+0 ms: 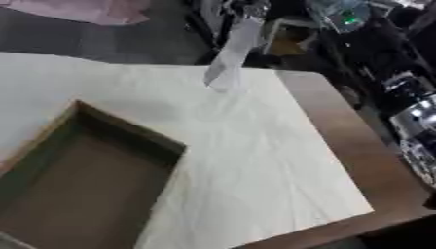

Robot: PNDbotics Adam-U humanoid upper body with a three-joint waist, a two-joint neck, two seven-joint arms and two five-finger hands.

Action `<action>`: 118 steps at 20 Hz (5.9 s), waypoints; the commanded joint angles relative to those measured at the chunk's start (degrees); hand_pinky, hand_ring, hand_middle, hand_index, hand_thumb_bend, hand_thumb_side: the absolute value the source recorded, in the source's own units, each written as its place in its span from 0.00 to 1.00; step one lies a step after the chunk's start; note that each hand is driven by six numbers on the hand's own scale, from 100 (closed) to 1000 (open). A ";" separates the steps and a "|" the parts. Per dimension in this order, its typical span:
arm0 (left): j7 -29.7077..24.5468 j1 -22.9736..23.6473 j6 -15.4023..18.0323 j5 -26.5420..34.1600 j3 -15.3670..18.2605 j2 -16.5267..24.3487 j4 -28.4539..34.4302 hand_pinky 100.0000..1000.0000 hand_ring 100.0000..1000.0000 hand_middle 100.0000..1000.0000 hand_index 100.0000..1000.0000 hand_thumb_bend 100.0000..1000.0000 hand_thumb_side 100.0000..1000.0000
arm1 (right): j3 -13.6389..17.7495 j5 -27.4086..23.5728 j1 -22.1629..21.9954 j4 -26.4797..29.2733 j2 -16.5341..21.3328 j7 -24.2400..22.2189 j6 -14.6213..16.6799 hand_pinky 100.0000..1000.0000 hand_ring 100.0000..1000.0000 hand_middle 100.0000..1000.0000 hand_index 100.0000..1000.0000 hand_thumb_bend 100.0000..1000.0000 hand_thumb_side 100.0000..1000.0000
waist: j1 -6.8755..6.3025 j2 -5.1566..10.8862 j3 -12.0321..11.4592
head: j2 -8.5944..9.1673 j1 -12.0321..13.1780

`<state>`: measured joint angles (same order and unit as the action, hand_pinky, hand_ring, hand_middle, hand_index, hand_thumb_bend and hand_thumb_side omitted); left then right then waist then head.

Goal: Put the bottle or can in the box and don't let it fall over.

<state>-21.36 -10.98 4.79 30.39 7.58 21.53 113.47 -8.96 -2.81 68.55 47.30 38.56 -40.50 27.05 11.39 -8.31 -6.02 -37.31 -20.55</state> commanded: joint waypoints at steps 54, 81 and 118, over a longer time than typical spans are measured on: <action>8.81 -5.62 -10.54 2.83 2.12 -2.98 1.13 0.58 0.74 0.62 0.87 0.07 0.72 | -4.33 14.22 2.21 4.57 -17.71 0.14 -3.75 0.00 0.70 0.07 0.19 0.00 0.21 | -0.50 6.96 -7.25 | -6.81 -8.50; 10.08 -3.72 -13.01 0.53 3.42 -3.77 1.13 0.57 0.74 0.61 0.87 0.08 0.74 | -10.44 11.79 -2.34 19.54 -17.65 4.60 -16.12 0.00 0.74 0.11 0.24 0.00 0.17 | -0.69 7.47 -4.50 | -6.81 -8.62; 9.62 -1.75 -9.57 -1.38 4.88 -3.67 1.13 0.56 0.74 0.61 0.87 0.06 0.74 | 3.54 -7.66 -15.06 28.22 7.52 6.71 -14.22 0.65 1.00 0.94 0.96 0.00 0.18 | -2.98 4.87 0.86 | -6.81 -0.85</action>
<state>-11.61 -12.36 -5.44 29.16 11.96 17.06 113.47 -7.47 -8.07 52.71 74.07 42.04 -35.21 13.82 8.76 -3.99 -5.05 -43.80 -22.34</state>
